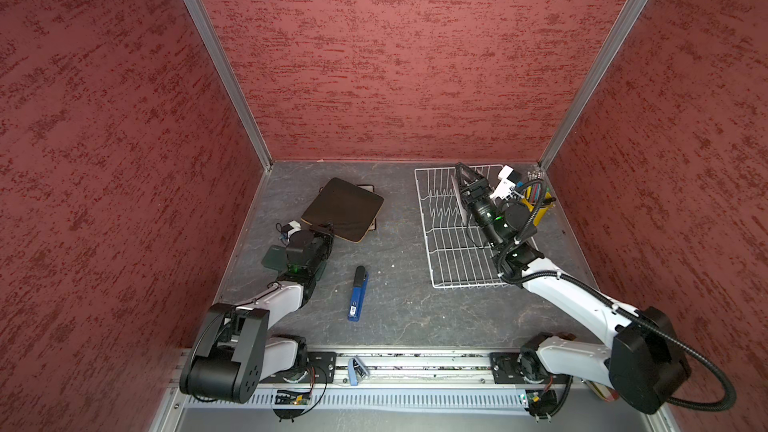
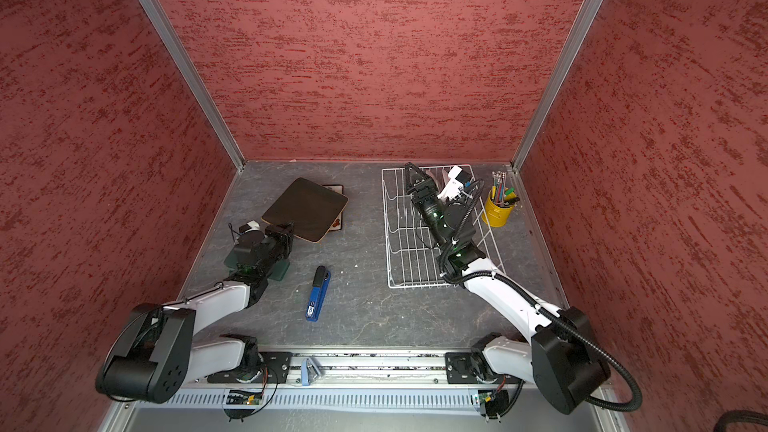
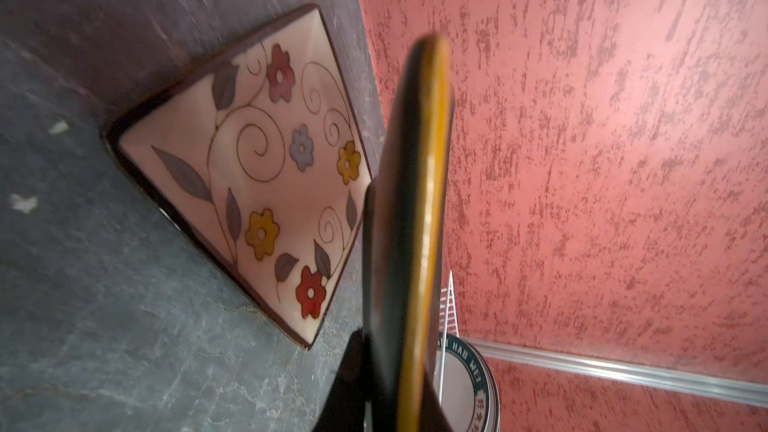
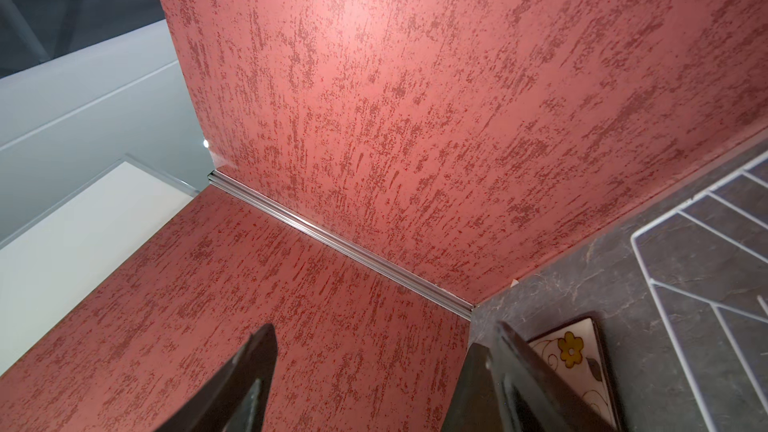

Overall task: Unload the plates from the dish rack
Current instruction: 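Carry the dark plate over the flowered plate while the right gripper returns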

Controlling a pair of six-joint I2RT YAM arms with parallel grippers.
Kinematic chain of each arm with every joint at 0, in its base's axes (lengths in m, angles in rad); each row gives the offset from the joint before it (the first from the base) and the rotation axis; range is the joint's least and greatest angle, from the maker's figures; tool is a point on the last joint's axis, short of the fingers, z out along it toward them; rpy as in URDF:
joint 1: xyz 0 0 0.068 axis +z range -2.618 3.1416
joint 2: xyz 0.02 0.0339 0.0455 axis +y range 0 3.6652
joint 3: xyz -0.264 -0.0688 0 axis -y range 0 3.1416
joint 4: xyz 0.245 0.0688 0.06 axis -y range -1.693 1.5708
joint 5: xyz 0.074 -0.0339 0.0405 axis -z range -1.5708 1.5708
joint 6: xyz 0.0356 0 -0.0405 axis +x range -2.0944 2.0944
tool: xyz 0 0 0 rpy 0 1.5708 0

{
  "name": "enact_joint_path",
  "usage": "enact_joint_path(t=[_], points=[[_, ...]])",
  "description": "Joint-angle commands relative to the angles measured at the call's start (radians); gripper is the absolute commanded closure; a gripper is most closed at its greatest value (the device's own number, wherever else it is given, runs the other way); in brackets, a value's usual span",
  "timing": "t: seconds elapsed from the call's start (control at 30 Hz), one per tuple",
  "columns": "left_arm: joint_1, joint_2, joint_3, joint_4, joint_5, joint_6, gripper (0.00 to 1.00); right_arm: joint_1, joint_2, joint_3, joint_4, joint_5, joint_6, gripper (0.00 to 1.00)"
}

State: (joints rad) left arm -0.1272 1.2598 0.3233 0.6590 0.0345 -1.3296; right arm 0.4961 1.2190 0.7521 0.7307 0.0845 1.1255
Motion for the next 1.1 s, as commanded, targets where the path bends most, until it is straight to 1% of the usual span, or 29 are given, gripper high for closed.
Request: enact_joint_path(t=[0.0,0.3,0.47,0.67,0.87,1.0,1.07], points=[[0.003,0.025,0.022,0.194,-0.073,-0.048,1.00,-0.015,-0.024,-0.009,-0.011,0.024,-0.018,0.19],[-0.003,0.204,0.063,0.336,-0.076,-0.094,1.00,-0.045,-0.028,-0.008,-0.030,0.008,-0.017,0.18],[-0.019,0.280,0.082,0.393,-0.114,-0.101,1.00,-0.061,-0.029,-0.009,-0.034,0.001,-0.019,0.18],[-0.064,0.362,0.109,0.383,-0.224,-0.160,1.00,-0.083,-0.027,-0.016,-0.036,-0.014,-0.006,0.18],[-0.100,0.464,0.118,0.435,-0.316,-0.264,1.00,-0.102,-0.038,-0.028,-0.040,-0.022,-0.002,0.18],[-0.131,0.497,0.135,0.416,-0.372,-0.305,1.00,-0.112,-0.047,-0.041,-0.039,-0.024,0.003,0.18],[-0.139,0.509,0.144,0.412,-0.382,-0.310,1.00,-0.118,-0.053,-0.047,-0.039,-0.026,0.007,0.18]])
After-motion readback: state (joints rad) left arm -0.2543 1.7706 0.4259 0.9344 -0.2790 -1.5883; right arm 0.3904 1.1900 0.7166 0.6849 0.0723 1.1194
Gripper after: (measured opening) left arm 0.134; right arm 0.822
